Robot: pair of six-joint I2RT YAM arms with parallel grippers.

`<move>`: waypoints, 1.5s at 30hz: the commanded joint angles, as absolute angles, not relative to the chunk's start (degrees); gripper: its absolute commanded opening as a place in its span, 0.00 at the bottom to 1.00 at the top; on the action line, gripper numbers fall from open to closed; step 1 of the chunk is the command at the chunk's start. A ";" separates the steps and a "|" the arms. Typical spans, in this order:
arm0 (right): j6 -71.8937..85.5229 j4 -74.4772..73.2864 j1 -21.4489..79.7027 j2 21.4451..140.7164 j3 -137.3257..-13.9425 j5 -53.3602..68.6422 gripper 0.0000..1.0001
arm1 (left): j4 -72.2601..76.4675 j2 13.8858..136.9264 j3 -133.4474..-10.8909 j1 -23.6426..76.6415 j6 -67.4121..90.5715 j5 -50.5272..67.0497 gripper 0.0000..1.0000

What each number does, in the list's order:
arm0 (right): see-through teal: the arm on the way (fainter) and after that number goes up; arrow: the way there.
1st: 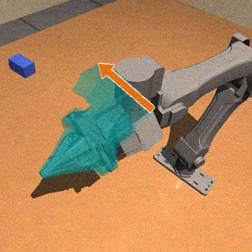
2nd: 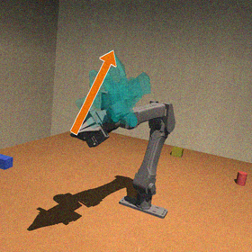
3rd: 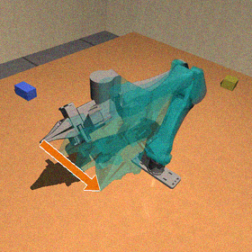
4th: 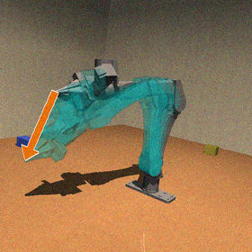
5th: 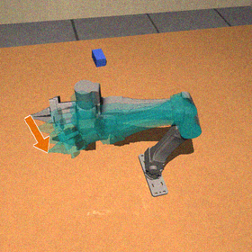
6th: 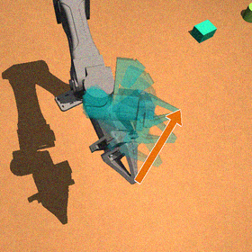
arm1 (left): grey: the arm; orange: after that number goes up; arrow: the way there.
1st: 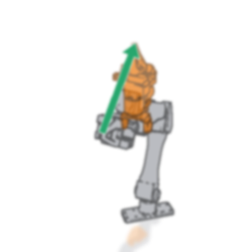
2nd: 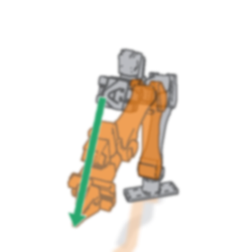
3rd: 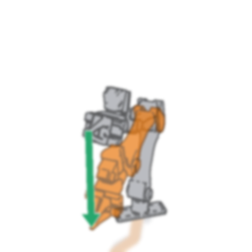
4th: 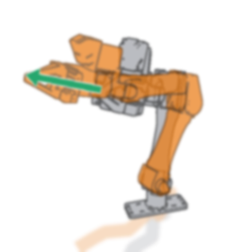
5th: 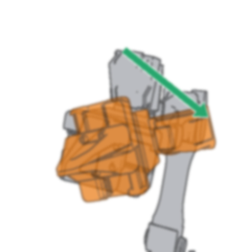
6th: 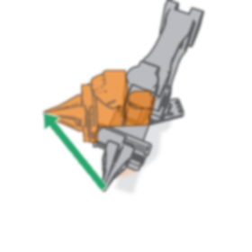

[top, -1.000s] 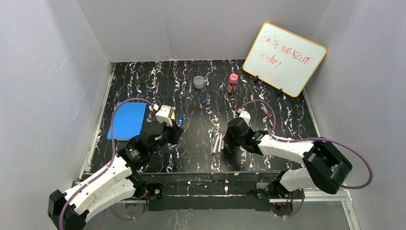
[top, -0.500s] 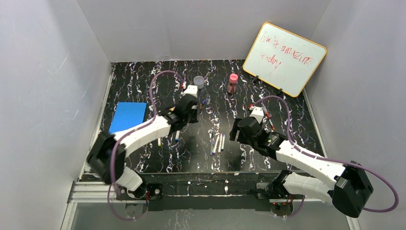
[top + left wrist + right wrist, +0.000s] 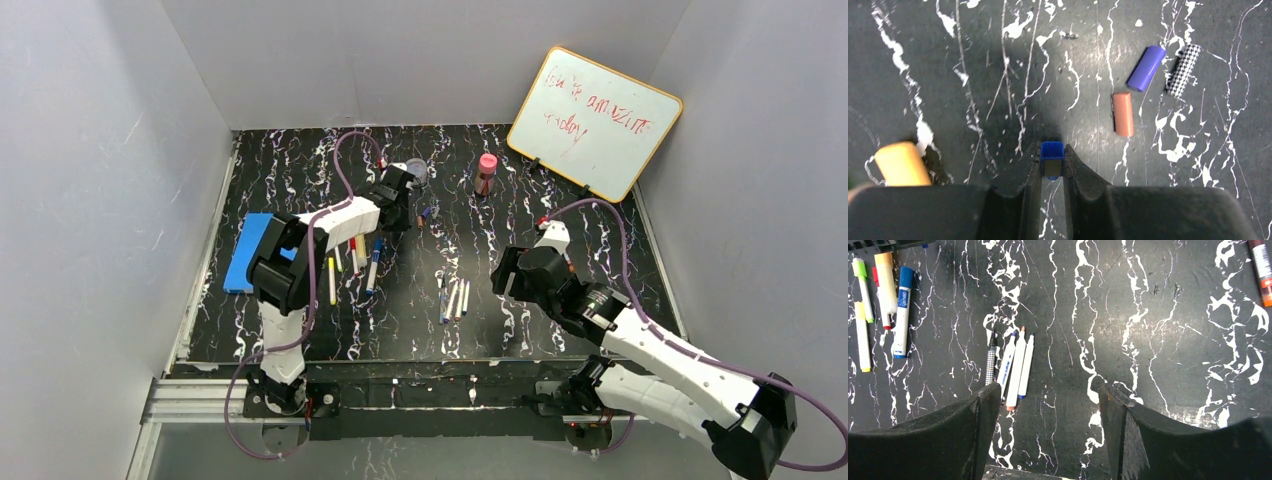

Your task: Open the pen caps

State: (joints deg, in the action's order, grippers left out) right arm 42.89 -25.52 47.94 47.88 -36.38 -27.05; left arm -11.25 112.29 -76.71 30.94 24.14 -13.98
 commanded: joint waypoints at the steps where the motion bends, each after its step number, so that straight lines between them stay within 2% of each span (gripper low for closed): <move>1: 40.28 -27.04 47.66 47.02 -41.42 -29.97 0.79 | -14.08 115.55 -82.36 30.43 22.38 -10.99 0.08; 8: 38.77 -27.60 47.59 47.41 -43.38 -30.21 0.79 | -14.56 119.90 -86.25 29.88 22.02 -8.35 0.20; 16: 37.84 -28.30 47.57 47.42 -44.74 -30.41 0.79 | -14.72 119.05 -86.54 29.88 21.74 -7.39 0.42; 22: 35.07 -27.67 47.61 51.60 -47.88 -29.82 0.79 | -14.70 109.16 -82.78 29.88 22.43 -9.57 0.65; 25: 34.72 -28.67 47.04 57.26 -50.83 -31.23 0.78 | -14.26 100.72 -78.50 29.88 22.85 -10.96 0.72; 29: 35.25 -26.80 41.24 63.26 -52.87 -29.81 0.76 | -13.53 89.14 -70.93 30.12 22.58 -10.98 0.76; 34: 37.15 -20.01 24.74 66.63 -50.54 -21.22 0.73 | -10.03 74.35 -57.37 30.69 21.21 -10.40 0.77; 38: 35.06 -16.57 17.21 70.90 -50.01 -23.31 0.72 | -6.80 63.16 -46.85 30.84 19.34 -10.87 0.78; 45: 31.28 -11.58 7.07 79.65 -50.64 -18.56 0.73 | -3.63 53.92 -37.43 30.94 18.03 -9.46 0.77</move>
